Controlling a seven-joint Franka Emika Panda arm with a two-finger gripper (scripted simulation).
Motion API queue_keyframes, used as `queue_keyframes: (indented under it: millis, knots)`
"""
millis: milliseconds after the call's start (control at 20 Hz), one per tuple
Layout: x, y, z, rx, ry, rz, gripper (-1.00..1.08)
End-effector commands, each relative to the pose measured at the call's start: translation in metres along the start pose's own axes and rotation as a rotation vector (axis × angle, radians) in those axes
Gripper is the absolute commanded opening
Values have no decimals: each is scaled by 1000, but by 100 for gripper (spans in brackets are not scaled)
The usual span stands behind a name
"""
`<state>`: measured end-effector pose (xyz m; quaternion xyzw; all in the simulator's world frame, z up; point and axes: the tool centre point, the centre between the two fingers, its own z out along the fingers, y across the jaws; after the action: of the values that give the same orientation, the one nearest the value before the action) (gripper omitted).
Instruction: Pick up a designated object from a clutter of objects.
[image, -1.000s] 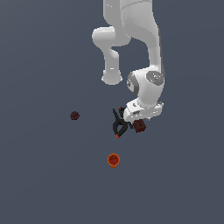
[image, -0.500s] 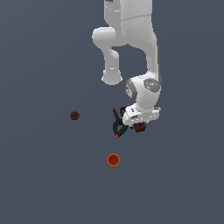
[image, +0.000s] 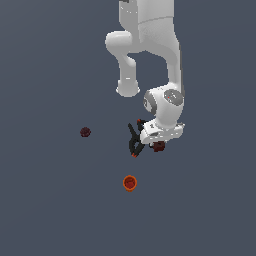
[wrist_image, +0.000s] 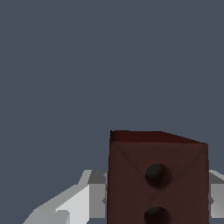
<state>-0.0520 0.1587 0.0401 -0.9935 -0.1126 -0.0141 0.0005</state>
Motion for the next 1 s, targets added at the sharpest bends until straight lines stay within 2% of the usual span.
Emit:
queue_keyframes:
  millis: [0,100,150,500,950]
  knots:
    - [-11,-5,13,2,-28,-8,-100]
    - [-11,-5,13,2,-28,-8,-100]
    - [1,-1,0,0,1,-2,-100]
    - [-2,8,-10,0,1,-2,-100]
    - [-12,45,-51,0,-3,-4,-100]
